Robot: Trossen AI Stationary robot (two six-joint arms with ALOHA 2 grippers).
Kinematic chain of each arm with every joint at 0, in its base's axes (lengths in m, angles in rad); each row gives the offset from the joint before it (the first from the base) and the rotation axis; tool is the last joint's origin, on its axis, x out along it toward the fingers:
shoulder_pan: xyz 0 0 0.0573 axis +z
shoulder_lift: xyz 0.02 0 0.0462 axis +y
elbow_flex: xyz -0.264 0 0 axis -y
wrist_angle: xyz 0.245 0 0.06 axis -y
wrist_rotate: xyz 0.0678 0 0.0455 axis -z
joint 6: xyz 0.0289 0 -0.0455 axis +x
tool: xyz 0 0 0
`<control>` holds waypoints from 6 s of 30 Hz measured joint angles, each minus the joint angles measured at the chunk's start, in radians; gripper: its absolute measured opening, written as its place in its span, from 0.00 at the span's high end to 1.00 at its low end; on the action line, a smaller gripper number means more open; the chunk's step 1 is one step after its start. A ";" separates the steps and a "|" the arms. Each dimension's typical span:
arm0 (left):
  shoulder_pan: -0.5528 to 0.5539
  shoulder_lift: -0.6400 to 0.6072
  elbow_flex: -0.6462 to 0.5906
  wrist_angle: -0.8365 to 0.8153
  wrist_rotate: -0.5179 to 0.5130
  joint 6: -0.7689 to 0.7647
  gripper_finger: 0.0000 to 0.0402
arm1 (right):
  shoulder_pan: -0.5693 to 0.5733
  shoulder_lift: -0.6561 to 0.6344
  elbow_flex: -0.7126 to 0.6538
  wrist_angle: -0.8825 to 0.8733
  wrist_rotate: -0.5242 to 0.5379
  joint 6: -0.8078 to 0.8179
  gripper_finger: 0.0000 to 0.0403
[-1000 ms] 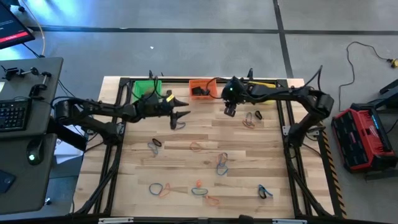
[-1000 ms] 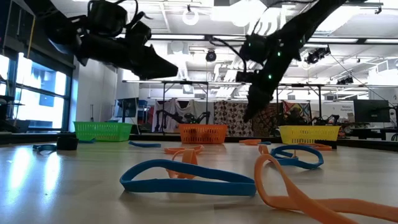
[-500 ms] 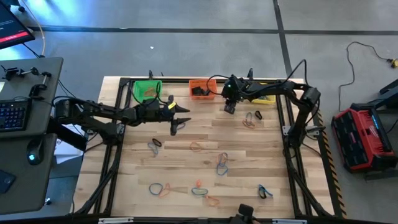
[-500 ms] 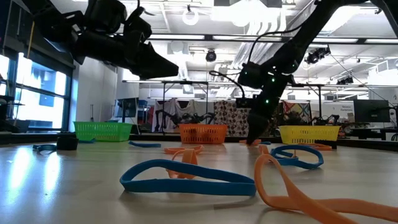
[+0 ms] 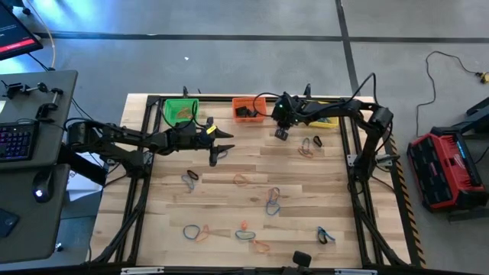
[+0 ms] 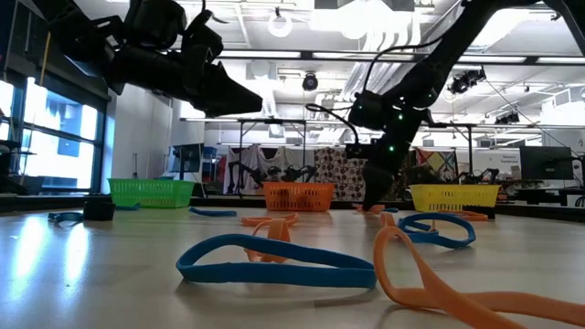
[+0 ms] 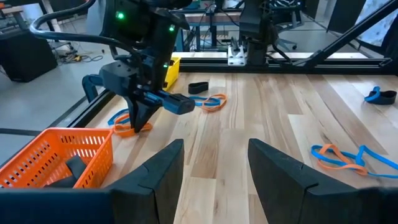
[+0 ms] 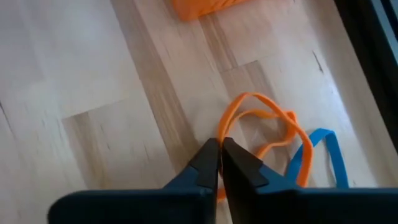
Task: Sort rubber bands into baskets
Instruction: Put the orange rubber band into the green bin
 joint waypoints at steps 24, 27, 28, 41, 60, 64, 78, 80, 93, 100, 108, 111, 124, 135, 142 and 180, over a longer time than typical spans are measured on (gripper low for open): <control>0.000 0.001 0.000 -0.030 0.001 -0.026 0.57 | 0.167 -0.002 0.050 -0.120 -0.076 0.127 1.00; 0.000 0.001 0.000 -0.022 0.001 -0.026 0.57 | 0.189 -0.002 0.049 -0.115 -0.022 0.147 1.00; 0.000 0.001 0.000 -0.021 0.001 -0.026 0.57 | 0.193 -0.002 0.049 -0.112 -0.012 0.151 1.00; 0.000 0.001 0.000 -0.021 0.001 -0.027 0.57 | 0.215 -0.002 0.048 -0.122 0.016 0.167 0.76; -0.014 0.001 0.000 -0.022 0.002 -0.028 0.57 | 0.212 -0.002 0.077 -0.151 0.017 0.168 0.99; -0.015 0.001 0.000 -0.028 0.002 -0.028 0.57 | 0.219 -0.002 0.106 -0.180 0.016 0.168 1.00; -0.046 0.001 0.000 -0.177 -0.010 0.049 0.57 | 0.371 -0.002 0.150 -0.034 -0.131 0.197 1.00; -0.064 0.001 0.000 -0.182 -0.032 0.072 0.57 | 0.391 -0.002 0.150 0.012 -0.154 0.198 1.00; -0.152 0.001 0.000 -0.182 -0.131 0.150 0.57 | 0.498 -0.002 0.150 0.230 -0.210 0.288 1.00; -0.164 0.001 0.000 -0.190 -0.135 0.148 0.57 | 0.530 -0.002 0.150 0.348 -0.210 0.331 1.00; -0.164 0.001 0.000 -0.196 -0.181 0.148 0.60 | 0.554 -0.002 0.151 0.388 -0.210 0.332 1.00; -0.164 0.001 0.000 -0.195 -0.180 0.141 0.67 | 0.558 -0.002 0.151 0.389 -0.210 0.331 1.00; -0.184 0.001 0.000 -0.190 -0.170 0.190 0.99 | 0.558 -0.002 0.151 0.407 -0.206 0.371 0.98; -0.110 -0.024 0.042 -0.406 -0.281 0.034 1.00 | 0.556 -0.002 0.151 0.380 -0.080 0.350 0.66; 0.002 -0.106 0.152 -0.719 -0.347 -0.011 1.00 | 0.557 -0.002 0.151 0.324 0.007 0.349 0.65; 0.688 0.481 0.879 -1.767 -0.347 0.329 1.00 | 0.558 -0.002 0.151 0.204 0.042 0.284 1.00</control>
